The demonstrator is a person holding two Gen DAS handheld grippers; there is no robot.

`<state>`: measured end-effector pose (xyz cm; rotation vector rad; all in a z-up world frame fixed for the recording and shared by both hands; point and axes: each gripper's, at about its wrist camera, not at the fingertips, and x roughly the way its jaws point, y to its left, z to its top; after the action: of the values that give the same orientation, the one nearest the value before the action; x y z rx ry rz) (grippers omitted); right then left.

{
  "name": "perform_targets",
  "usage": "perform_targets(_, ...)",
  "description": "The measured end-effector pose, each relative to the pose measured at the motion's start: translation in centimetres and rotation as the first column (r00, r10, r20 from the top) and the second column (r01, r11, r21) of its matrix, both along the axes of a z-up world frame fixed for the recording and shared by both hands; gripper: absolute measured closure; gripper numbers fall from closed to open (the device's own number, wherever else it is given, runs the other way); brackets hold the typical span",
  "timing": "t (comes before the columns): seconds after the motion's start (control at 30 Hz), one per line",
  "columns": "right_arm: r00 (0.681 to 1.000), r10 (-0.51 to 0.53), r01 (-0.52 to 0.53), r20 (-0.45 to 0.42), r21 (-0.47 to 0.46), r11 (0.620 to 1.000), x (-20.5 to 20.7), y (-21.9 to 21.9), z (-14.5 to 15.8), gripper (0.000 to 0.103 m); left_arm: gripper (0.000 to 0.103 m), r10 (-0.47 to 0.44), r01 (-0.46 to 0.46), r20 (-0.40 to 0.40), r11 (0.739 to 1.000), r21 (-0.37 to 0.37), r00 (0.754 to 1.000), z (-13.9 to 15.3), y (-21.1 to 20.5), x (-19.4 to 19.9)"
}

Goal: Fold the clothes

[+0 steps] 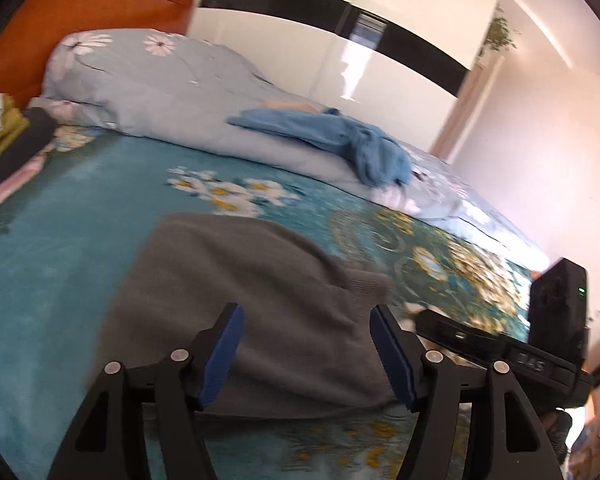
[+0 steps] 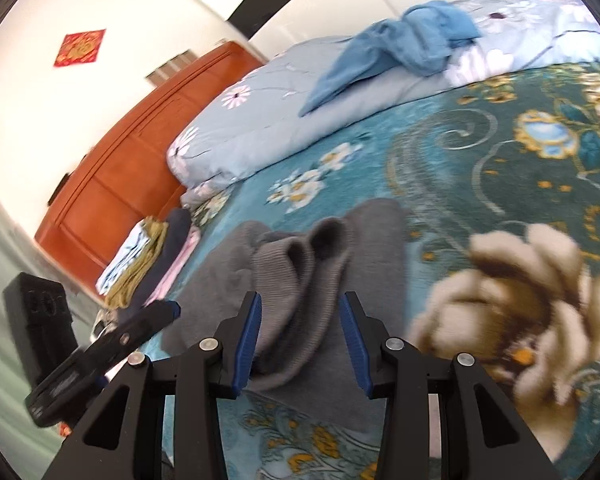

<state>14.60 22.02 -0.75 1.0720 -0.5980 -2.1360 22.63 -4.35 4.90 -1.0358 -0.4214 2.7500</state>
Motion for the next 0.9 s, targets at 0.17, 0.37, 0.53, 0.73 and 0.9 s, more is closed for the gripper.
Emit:
perform_targets(0.17, 0.996, -0.048, 0.044, 0.077, 0.058, 0.997, -0.3, -1.0, -1.4, 0.059, 0.032, 0.195, -0.199, 0.115, 0.979, 0.031, 0.974, -2.7, -6.4, -0.5)
perform_targets(0.37, 0.992, -0.015, 0.014, 0.126, 0.012, 1.0, 0.2, -0.8, -2.1, 0.055, 0.031, 0.171, -0.191, 0.21, 0.979, 0.077, 0.963, -6.3, -6.5, -0.7)
perform_targets(0.53, 0.988, 0.036, -0.03, 0.153, -0.038, 0.999, -1.1, -2.8, -2.9, 0.051, 0.031, 0.12, -0.134, 0.198, 0.989, 0.063, 0.973, -6.1, -5.9, -0.4)
perform_targets(0.73, 0.987, 0.01, 0.004, 0.161, -0.084, 0.996, -1.6, -3.1, -2.8, 0.063, 0.031, 0.107, -0.135, 0.203, 0.983, 0.125, 0.973, -6.2, -7.0, 0.5)
perform_targets(0.9, 0.991, 0.013, 0.001, 0.13, -0.112, 0.994, -1.5, -3.1, -1.1, 0.086, 0.031, 0.109, -0.141, 0.174, 0.973, 0.184, 0.979, -5.3, -8.1, 1.2)
